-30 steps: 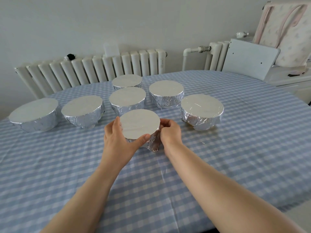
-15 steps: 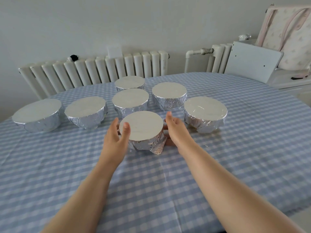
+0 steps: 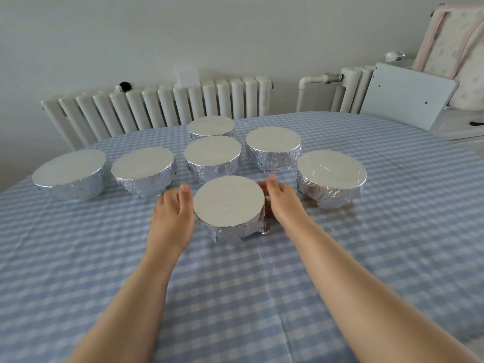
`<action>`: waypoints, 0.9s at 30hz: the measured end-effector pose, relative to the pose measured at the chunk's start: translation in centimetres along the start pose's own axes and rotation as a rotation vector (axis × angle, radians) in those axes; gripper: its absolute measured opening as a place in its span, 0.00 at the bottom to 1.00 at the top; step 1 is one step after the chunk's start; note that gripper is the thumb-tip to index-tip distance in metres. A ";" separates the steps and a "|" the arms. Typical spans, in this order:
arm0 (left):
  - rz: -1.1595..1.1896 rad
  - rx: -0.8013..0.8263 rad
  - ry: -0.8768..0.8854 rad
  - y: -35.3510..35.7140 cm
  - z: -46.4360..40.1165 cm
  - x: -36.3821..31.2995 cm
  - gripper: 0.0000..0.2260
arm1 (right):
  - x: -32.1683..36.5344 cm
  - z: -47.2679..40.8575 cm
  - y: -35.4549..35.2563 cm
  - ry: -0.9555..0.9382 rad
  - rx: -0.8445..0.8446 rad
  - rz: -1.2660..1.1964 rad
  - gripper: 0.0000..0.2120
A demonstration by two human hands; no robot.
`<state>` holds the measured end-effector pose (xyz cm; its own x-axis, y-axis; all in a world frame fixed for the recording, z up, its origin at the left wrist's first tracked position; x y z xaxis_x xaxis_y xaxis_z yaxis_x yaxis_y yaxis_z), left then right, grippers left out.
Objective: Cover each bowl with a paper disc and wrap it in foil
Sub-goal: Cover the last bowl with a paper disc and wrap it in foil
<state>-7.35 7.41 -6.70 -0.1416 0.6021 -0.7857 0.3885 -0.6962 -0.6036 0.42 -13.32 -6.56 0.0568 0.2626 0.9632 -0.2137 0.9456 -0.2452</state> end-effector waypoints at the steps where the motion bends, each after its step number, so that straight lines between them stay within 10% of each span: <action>1: 0.000 -0.031 0.097 -0.4 0.4 -0.7 0.33 | -0.3 0.1 0.2 -0.003 -0.039 -0.071 0.21; 5: -0.044 0.166 0.354 1.2 1.1 -2.2 0.53 | -1.0 1.4 0.9 -0.034 -0.084 -0.056 0.19; 11: -0.216 0.386 0.192 1.7 0.9 -2.4 0.72 | -1.5 2.0 1.6 -0.076 -0.123 -0.048 0.21; 27: -0.078 0.348 0.107 1.0 0.8 -1.7 0.69 | -0.7 2.3 2.6 -0.197 -0.034 -0.326 0.10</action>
<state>-7.44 5.33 -6.08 -0.0555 0.6835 -0.7278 0.0450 -0.7265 -0.6857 -2.46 -11.47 -7.64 -0.0730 -0.0919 0.9931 -0.1832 0.9800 0.0772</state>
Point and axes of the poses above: each hand's wrist, its own z-axis away from the middle knuckle, its own y-axis out of the palm, x = y × z, the point moved 4 cm from there along -z, towards the middle knuckle, and after that the axes turned 7 degrees about x, right-handed, at the moved point
